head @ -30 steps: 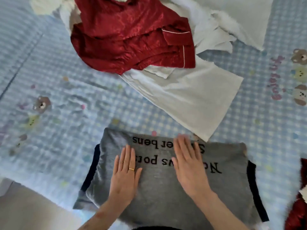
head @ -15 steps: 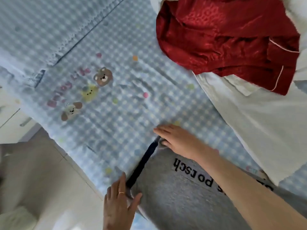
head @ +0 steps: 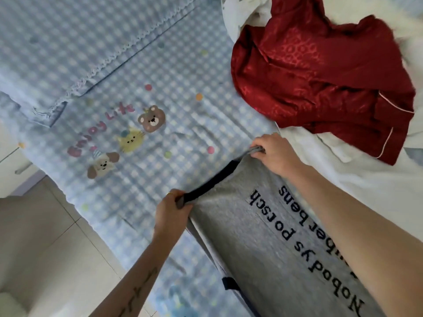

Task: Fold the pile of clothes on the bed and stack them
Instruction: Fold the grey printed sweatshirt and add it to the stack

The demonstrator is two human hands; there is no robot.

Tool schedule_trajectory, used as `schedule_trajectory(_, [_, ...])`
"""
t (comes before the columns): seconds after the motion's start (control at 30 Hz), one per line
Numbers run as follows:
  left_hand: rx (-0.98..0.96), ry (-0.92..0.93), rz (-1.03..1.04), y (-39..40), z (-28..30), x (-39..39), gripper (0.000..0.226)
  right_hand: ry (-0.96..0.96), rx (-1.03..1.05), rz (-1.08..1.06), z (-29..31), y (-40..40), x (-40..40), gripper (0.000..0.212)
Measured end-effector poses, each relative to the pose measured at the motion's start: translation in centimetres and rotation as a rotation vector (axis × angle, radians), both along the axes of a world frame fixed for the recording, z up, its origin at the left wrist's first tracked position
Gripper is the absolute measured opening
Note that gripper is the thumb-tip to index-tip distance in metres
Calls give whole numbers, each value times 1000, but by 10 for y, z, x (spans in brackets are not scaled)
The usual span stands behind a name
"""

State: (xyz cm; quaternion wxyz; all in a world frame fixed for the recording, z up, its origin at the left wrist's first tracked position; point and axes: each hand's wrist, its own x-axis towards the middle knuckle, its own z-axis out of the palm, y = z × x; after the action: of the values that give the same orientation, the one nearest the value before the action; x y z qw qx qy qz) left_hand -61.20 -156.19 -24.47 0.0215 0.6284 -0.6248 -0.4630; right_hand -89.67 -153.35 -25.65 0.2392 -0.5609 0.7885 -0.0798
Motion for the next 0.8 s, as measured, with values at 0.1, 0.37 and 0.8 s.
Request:
schedule_trajectory(0.1, [-25,34,-42,9,11,-5,16,21,43,16,2,0,-2,11])
schedule_trajectory(0.37, [-266,306,-628,165,71,-12,24,-406,-47,-460,64,157,-11,24])
schedule_trajectory(0.8, [-230,3,-1303,350,37,-62,33,-918,-52,-1322,52,405,-1,18])
